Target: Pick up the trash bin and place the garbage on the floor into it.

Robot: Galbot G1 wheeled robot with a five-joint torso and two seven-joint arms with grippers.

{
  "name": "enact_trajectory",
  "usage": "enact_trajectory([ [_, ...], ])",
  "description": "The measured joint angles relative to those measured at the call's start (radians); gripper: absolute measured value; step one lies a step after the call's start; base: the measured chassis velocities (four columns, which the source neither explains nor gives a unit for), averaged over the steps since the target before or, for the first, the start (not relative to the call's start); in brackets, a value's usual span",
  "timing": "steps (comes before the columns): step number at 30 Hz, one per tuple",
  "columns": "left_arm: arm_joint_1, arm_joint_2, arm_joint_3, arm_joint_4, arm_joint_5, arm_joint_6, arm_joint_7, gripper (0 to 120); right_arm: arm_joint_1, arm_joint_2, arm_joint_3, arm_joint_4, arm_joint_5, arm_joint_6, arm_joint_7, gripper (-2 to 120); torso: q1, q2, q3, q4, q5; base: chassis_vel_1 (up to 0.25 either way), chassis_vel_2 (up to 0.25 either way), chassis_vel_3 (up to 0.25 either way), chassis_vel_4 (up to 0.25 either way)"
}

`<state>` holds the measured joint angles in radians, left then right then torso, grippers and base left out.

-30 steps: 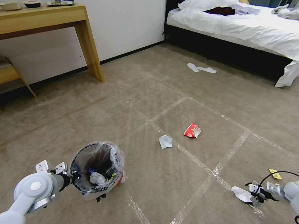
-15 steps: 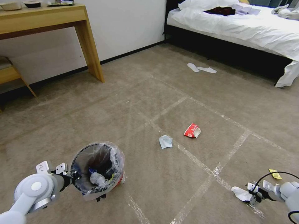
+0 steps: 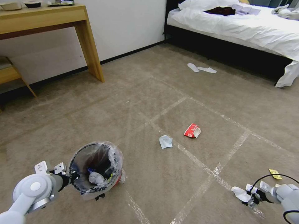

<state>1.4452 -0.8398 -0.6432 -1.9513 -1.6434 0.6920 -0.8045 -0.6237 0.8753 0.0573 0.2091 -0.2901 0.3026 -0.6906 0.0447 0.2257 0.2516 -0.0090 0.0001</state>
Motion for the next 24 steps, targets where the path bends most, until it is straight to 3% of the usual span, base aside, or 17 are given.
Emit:
enact_trajectory([
  [2,0.003,0.002,-0.005,0.001,0.001,-0.001,0.005,0,-0.003,0.004,-0.003,-0.004,0.017,-0.023,0.024,92,0.0,0.0,0.0,0.0001,0.0001,0.0,0.0,0.0,0.0],
  [17,-0.001,0.0,0.0,0.012,0.016,-0.007,0.017,0,-0.022,0.033,-0.001,-0.018,0.088,-0.065,0.053,90,0.0,0.0,0.0,0.0001,0.0001,0.0,0.0,0.0,0.0],
  [24,-0.005,0.004,0.005,0.014,0.021,-0.01,0.024,0,-0.015,0.034,-0.004,-0.017,0.109,-0.07,0.053,67,0.0,0.0,0.0,0.0001,0.0001,0.0,0.0,0.0,0.0],
])
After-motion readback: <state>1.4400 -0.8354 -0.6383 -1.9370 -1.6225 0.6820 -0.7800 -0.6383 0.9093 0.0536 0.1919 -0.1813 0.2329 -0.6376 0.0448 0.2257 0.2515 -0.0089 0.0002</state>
